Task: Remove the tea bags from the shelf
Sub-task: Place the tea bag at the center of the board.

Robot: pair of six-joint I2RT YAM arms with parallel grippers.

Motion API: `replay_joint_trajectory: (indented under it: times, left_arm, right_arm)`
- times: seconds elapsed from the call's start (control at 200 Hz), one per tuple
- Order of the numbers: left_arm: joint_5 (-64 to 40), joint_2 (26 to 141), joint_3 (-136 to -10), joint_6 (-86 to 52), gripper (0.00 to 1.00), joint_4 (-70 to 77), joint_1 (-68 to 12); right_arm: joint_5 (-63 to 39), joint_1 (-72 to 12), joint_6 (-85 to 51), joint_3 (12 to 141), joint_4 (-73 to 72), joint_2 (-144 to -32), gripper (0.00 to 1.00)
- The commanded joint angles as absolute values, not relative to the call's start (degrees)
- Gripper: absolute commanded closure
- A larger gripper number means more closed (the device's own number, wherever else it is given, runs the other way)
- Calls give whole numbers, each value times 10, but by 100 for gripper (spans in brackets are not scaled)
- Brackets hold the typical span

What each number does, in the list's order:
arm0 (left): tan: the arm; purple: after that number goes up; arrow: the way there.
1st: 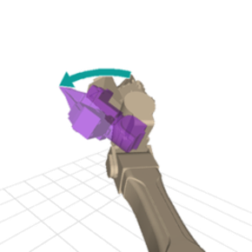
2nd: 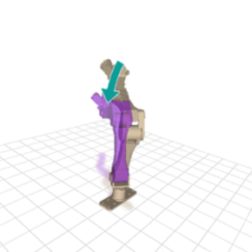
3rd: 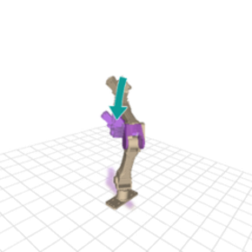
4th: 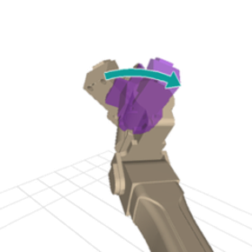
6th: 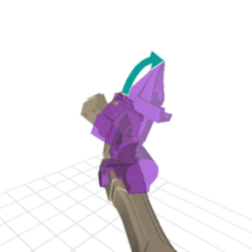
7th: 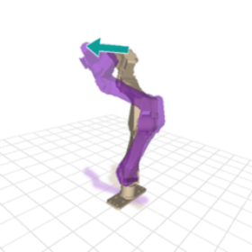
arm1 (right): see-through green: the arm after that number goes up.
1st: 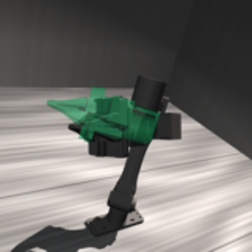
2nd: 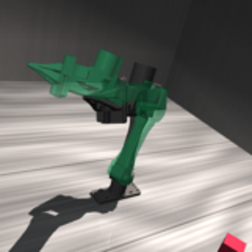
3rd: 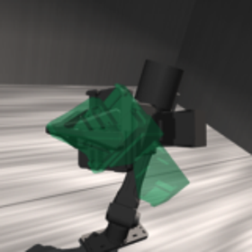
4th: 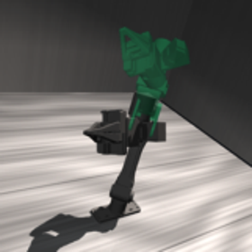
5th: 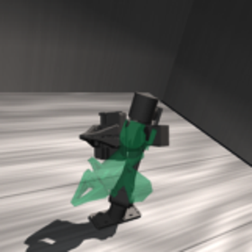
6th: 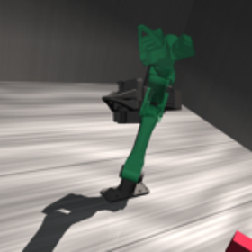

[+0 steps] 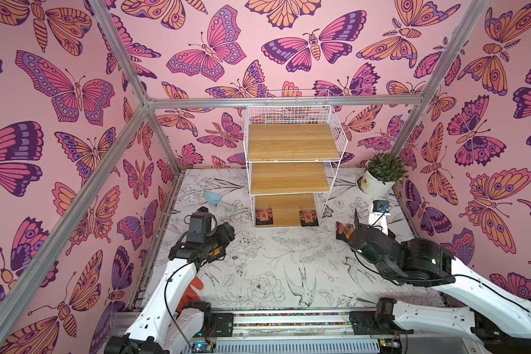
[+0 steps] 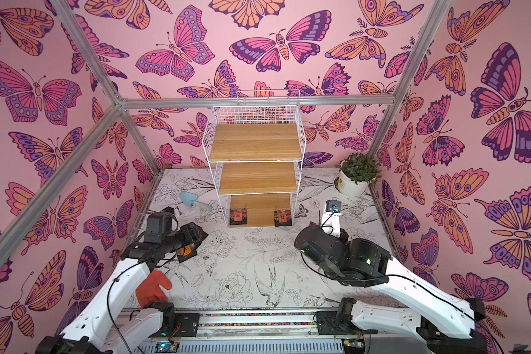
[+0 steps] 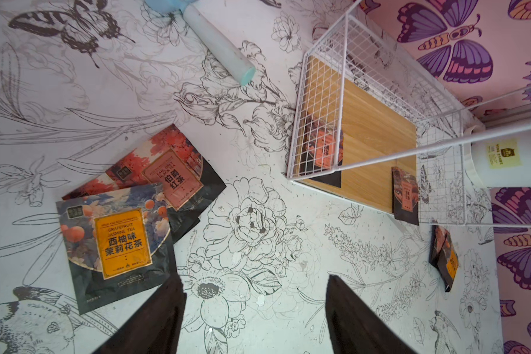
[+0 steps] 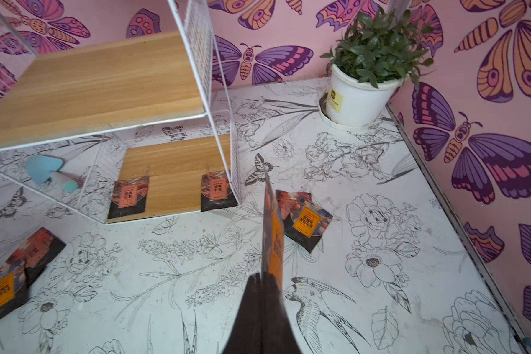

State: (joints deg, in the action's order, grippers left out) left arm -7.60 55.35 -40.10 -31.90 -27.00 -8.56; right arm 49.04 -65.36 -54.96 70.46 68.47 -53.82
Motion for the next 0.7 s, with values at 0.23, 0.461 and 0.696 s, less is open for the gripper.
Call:
replay_joint_trajectory:
  times: [0.23,0.461,0.696]
  left_arm:
    - [-27,575,-394,-341,25,-284,-147]
    - [-12,602,-388,-351,25,-284,-181]
    - [-13,599,-383,-356,25,-285,-185]
  right_arm:
    - [416,-465,-488,585,626,-511,100]
    - [323,-340,-404,525,520,-576,100]
    - [290,-315,-374,533,436,-745,100]
